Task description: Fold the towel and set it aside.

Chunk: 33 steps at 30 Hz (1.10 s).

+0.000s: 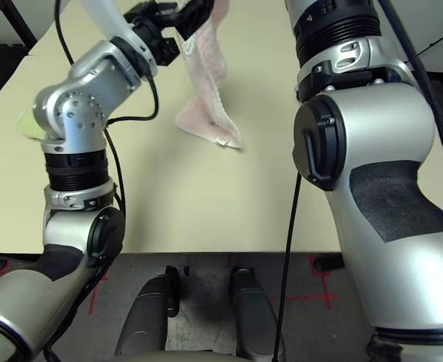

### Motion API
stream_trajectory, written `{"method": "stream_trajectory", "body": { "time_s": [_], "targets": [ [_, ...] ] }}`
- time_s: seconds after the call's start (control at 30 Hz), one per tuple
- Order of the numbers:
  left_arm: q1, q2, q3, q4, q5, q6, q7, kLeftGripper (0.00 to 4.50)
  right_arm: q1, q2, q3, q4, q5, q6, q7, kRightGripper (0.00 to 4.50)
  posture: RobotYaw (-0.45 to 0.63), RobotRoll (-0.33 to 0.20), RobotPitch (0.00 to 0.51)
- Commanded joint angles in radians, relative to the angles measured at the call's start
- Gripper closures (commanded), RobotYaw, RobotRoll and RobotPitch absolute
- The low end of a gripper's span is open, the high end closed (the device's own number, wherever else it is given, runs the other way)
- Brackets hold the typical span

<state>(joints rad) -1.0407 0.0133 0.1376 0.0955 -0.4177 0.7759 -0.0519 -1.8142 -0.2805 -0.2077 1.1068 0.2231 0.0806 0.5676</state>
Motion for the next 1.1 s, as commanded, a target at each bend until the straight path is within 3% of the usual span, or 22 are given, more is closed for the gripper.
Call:
{"method": "stream_trajectory", "body": {
  "time_s": [0.03,0.37,0.6,0.9,1.0,1.1],
  "targets": [
    [0.051,-0.038,-0.040,0.006,0.039,-0.001,0.038,0.00,-0.046,-0.011,-0.013,0.014,0.003,-0.029,-0.011,4.48,0.03,0.000,0.154],
    [0.150,-0.075,-0.101,-0.014,0.060,0.073,0.060,0.00,-0.058,-0.014,-0.017,0.053,-0.004,-0.064,-0.038,4.48,0.04,0.000,0.160],
    [0.253,0.060,-0.099,0.095,0.132,0.007,0.016,0.00,-0.074,-0.045,-0.024,0.064,-0.002,-0.080,-0.056,4.48,0.03,0.000,0.163],
    [0.243,0.217,-0.030,0.153,0.193,-0.114,-0.009,0.00,-0.052,-0.072,-0.014,0.060,-0.012,-0.072,-0.051,4.48,0.04,0.000,0.166],
    [0.238,0.217,-0.015,0.105,0.145,-0.117,-0.069,0.00,-0.039,-0.069,-0.012,0.060,-0.014,-0.068,-0.047,4.48,0.04,0.000,0.166],
    [0.252,0.214,-0.023,0.029,0.043,-0.096,-0.237,0.00,-0.029,-0.061,-0.011,0.064,-0.017,-0.066,-0.043,4.48,0.05,0.000,0.169]
  ]
}}
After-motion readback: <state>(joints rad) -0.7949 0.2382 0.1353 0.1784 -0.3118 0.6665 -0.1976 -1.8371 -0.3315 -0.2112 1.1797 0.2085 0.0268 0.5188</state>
